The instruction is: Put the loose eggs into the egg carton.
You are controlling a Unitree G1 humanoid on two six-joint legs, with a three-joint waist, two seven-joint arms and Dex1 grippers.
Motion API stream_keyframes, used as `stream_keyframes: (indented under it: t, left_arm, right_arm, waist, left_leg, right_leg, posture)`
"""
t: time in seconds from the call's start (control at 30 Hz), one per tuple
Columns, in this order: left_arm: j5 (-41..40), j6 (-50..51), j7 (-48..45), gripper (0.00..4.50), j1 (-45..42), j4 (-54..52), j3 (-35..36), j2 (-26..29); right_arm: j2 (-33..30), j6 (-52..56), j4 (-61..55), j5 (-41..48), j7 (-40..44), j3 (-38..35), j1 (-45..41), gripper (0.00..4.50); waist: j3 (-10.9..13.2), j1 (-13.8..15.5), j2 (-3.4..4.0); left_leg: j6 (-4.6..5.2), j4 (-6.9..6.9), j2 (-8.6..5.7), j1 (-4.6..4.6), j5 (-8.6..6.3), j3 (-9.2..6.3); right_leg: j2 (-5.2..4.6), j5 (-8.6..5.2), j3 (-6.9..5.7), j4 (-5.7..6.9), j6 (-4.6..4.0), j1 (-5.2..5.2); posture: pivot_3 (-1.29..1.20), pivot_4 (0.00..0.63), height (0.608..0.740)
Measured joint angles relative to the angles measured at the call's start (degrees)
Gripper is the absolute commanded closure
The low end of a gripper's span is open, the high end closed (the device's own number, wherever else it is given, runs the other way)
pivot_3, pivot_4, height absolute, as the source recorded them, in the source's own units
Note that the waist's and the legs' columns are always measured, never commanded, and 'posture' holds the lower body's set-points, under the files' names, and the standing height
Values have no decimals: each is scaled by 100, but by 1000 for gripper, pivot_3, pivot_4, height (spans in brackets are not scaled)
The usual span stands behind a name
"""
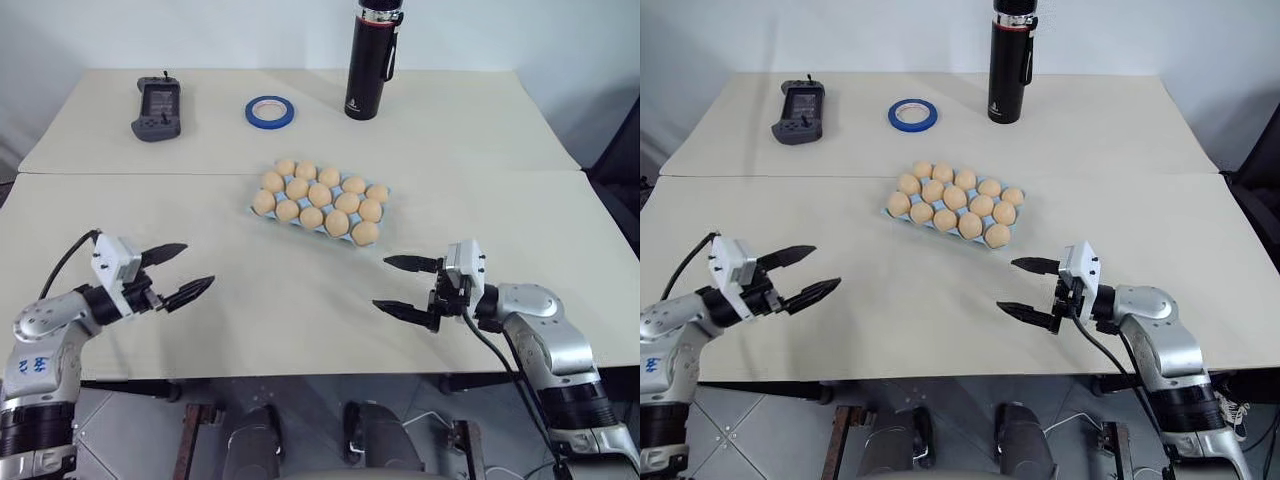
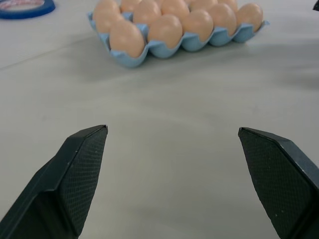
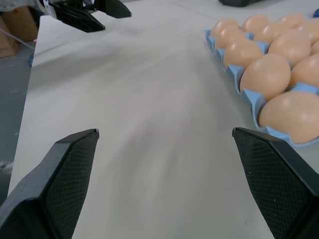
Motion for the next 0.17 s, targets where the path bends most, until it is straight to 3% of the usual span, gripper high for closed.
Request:
stream_keyframes:
  t: [0.17]
  left_arm:
    - [-75,0,-75,31,-1,-24,8,42]
  right_arm:
    - [53,-261,486,-90,280,103,-305,0]
  waist:
    - [0,-22,1]
  left_leg:
    - [1,-6,1,0,1,-12]
  right_leg:
    - [0,7,6,-5,3,-4]
  posture:
    - [0,150,740]
